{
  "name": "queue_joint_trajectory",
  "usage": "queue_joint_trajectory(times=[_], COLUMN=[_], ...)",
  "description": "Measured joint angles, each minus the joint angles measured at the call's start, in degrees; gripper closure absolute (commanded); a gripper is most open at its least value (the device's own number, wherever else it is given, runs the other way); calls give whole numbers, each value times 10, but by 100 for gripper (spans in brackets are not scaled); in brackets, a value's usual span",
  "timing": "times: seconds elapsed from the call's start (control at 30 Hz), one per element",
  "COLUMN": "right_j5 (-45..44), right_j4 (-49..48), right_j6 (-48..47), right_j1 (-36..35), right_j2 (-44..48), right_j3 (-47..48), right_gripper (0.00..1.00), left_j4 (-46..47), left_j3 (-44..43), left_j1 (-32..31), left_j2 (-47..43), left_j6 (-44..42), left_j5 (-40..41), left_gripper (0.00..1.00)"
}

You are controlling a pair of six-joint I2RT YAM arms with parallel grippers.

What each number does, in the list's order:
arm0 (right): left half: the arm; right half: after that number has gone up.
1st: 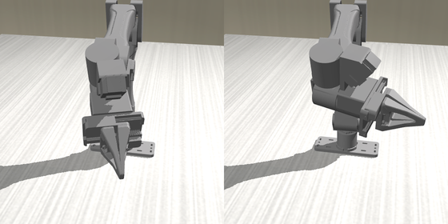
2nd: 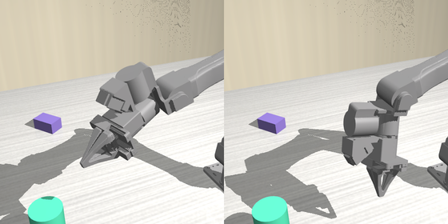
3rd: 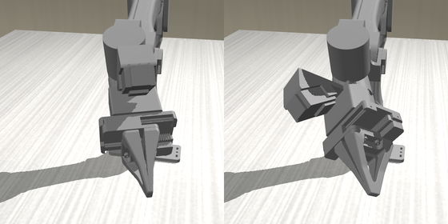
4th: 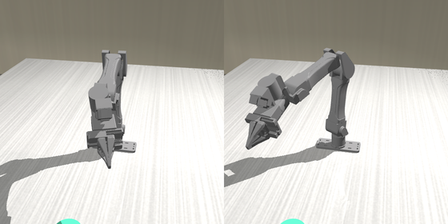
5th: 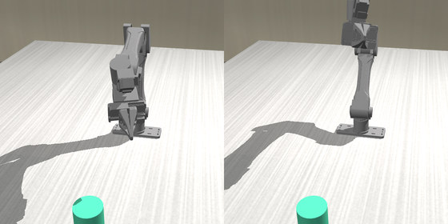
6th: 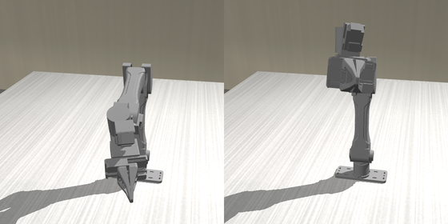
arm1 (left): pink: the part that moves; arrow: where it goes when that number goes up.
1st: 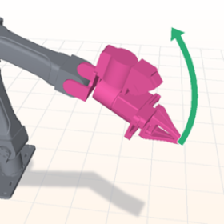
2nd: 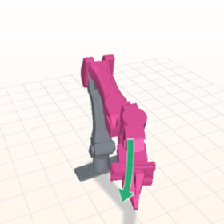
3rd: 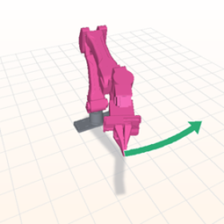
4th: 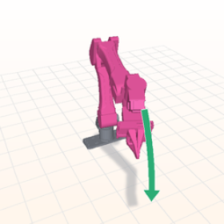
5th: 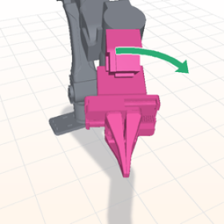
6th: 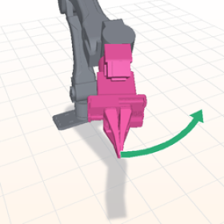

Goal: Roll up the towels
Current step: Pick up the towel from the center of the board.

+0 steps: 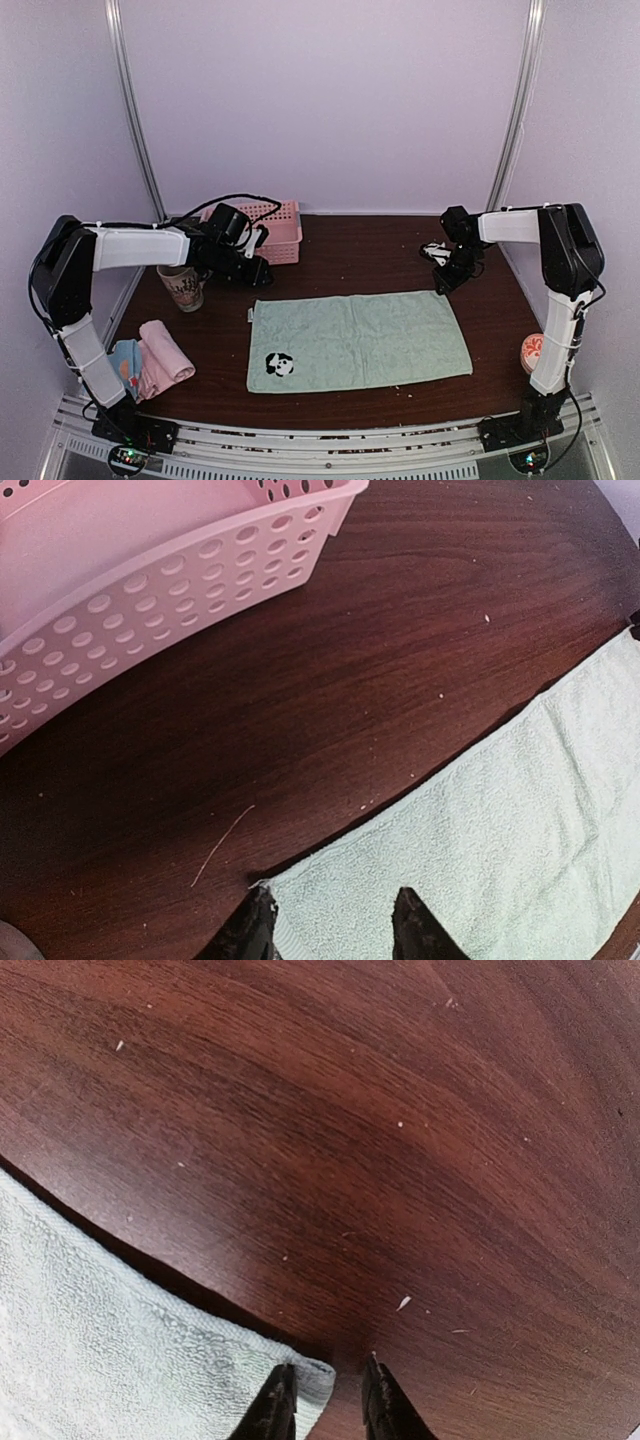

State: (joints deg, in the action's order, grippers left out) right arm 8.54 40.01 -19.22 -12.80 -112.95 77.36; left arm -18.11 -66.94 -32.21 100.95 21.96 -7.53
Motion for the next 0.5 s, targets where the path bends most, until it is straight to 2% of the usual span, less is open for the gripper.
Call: queue_joint_trajectory(times=[0.27, 0.5], right_j5=[-2, -12], right_j4=[-5, -8], right_j6=[-4, -4], right_j1=[0, 0], right_j2=[-3, 2], right_j3=[0, 0], right_gripper=[100, 100], left_j4=[1, 0], left_j3=[7, 25], left_j1=[0, 0], left_j2=[0, 0], left_j6=[0, 0], left_j5=[3, 19], left_gripper=[59, 59])
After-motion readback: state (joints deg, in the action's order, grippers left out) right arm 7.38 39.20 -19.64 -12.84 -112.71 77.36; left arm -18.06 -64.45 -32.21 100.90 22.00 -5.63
